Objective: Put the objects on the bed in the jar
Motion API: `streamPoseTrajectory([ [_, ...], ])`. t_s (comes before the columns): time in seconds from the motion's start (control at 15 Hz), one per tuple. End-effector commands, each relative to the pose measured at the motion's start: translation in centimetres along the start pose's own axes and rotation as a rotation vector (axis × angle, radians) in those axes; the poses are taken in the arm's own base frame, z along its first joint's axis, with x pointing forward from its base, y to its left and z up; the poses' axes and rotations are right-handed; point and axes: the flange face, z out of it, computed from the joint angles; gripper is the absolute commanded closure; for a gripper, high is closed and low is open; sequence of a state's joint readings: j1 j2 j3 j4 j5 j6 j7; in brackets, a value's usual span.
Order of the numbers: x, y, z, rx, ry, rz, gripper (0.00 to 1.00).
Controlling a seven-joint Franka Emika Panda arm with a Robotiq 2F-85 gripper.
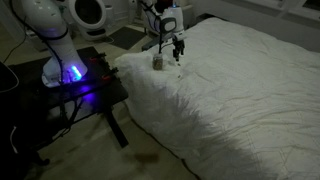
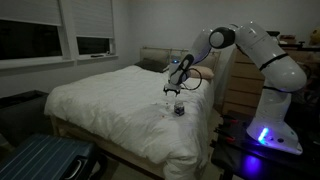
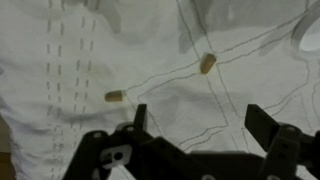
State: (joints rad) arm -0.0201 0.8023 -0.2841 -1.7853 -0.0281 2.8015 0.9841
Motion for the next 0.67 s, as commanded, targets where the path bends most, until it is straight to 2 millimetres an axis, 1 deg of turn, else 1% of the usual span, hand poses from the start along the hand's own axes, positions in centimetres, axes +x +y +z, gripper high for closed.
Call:
streamPoseTrajectory([
  [0.0,1.7,-1.1,1.5,0.044,-0.064,0.012,0.0],
  [0.13,2.0,-2.1,2.4,0.07,-0.114,-0.008,0.0],
  [0.27,2.0,-3.4,3.1,0.078,-0.158,-0.029,0.0],
  [0.6,0.9,-6.1,5.1,0.039,-0.234,-0.073,0.0],
])
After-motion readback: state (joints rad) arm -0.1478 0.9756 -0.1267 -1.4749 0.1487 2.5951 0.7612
